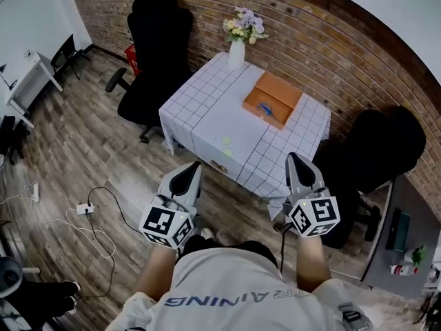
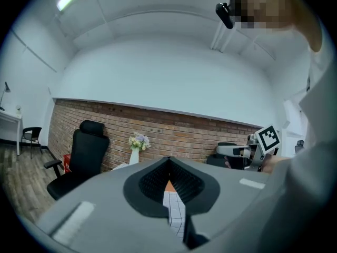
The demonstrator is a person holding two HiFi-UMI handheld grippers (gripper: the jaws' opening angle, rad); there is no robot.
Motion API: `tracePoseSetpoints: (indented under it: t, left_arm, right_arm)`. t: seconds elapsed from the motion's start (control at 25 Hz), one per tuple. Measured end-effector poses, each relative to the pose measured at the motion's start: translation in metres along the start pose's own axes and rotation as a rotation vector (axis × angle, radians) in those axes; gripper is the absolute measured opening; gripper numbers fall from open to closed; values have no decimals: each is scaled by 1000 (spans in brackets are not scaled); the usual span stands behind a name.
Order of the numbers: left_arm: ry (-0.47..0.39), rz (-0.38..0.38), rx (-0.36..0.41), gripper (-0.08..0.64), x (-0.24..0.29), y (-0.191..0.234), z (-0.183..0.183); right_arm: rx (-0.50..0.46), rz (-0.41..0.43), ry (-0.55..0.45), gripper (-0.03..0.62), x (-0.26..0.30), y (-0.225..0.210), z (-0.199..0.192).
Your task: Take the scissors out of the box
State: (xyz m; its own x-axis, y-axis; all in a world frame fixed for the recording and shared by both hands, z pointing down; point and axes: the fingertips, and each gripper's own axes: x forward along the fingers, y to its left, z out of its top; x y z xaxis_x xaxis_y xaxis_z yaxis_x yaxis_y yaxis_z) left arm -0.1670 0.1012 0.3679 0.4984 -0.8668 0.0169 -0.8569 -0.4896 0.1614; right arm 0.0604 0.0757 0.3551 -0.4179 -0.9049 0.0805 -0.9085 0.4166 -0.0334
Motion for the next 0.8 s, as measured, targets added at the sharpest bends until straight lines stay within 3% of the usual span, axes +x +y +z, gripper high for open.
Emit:
tracePoseSetpoints:
  t: [0.36,0.8]
  left_arm:
    - [23,-54,-6,0,34,39,2]
    - [44,-38,21,0,114,61,9]
  right_arm:
    - [-5,-50,19,15,43,-3,-1]
    - [19,-32,21,15,116,-59,-1]
